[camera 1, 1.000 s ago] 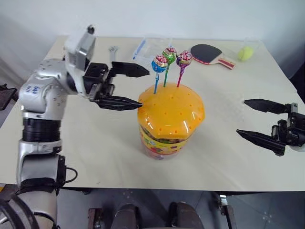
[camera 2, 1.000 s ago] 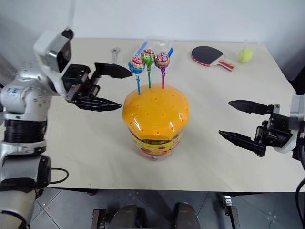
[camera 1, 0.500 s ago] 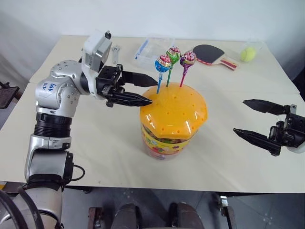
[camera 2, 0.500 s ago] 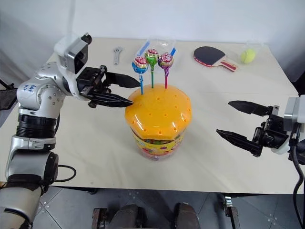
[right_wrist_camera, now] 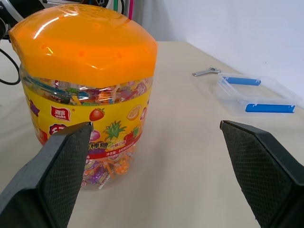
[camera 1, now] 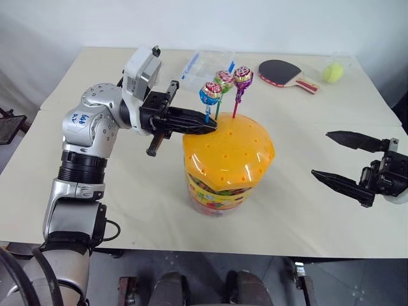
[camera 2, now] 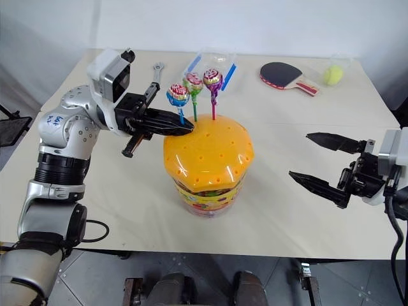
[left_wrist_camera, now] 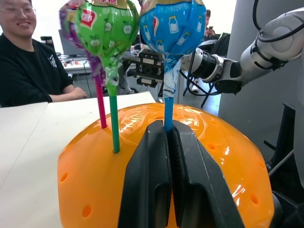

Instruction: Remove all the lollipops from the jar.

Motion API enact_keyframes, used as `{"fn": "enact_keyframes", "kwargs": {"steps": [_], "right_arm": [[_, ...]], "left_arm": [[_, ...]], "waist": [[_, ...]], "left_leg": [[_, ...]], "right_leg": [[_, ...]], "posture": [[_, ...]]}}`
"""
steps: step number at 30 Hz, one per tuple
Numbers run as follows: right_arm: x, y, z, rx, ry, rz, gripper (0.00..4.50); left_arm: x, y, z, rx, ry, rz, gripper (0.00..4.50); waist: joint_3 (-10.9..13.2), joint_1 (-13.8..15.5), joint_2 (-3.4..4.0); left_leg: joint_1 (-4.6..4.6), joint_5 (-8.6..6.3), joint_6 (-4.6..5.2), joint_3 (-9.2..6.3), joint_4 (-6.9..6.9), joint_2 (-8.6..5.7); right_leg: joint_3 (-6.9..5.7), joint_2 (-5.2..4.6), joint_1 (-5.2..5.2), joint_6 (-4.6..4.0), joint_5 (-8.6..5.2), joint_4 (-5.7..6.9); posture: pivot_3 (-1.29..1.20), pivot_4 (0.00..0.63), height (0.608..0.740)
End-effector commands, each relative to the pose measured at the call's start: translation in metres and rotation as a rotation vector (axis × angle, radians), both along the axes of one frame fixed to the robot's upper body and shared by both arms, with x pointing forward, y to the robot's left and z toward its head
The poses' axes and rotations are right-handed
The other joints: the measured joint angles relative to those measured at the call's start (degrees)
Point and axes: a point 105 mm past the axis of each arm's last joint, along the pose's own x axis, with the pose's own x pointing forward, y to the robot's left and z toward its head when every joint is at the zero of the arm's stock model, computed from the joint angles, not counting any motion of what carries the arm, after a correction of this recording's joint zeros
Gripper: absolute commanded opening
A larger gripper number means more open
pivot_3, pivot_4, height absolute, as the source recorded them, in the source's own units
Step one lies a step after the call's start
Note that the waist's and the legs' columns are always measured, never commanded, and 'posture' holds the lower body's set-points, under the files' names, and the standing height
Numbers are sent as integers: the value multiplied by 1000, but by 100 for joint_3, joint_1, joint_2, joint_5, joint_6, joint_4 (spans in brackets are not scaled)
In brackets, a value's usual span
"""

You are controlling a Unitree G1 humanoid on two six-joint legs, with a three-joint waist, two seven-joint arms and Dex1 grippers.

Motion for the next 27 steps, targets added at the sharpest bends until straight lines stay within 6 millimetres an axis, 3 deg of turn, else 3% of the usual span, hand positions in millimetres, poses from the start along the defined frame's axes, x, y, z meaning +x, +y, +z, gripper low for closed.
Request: {"fn": "enact_keyframes", "kwargs": {"steps": [1, 14, 16, 18, 21, 27], "right_arm": [[-1, -1, 10, -4, -57, -5, 4500], [3, -5, 15, -31, -58, 15, 4500], [4, -5, 15, -33, -57, 22, 4500], [3, -5, 14, -40, -46, 35, 4500], [0, -3, 10, -66, -16, 85, 4500], [0, -3, 6, -116, 16, 174, 4500]], "left_arm": [[-7, 3, 22, -22, -100, -23, 40], [-20, 31, 71, -121, -228, 139, 40], [-19, 39, 80, -153, -236, 211, 40], [0, 57, 85, -165, -207, 438, 40], [27, 84, 61, -37, -67, 761, 40], [40, 123, 8, 136, 196, 1125, 40]], "waist": [[0, -2, -1], [3, -10, -5], [3, -24, -4], [3, -31, -5], [2, -36, -3], [11, -7, -18]], "left_leg": [[0, 0, 0, 0, 0, 0], [-1, 0, 0, -4, 1, 0], [-1, 0, 0, -4, 0, 0], [-1, 0, 0, -4, 0, 1], [5, 0, 0, -5, -4, 1], [5, -1, 2, -5, -3, 0]], "right_leg": [[0, 0, 0, 0, 0, 0], [-2, 0, -1, 0, 0, 1], [0, -1, -1, 0, 0, 1], [0, -1, -1, 0, 0, 1], [5, -1, -1, 0, 0, 2], [10, -3, -1, 0, 0, 6]], "posture": [[0, 150, 740], [0, 150, 740], [0, 150, 740], [0, 150, 740], [0, 150, 740], [0, 150, 740]]}}
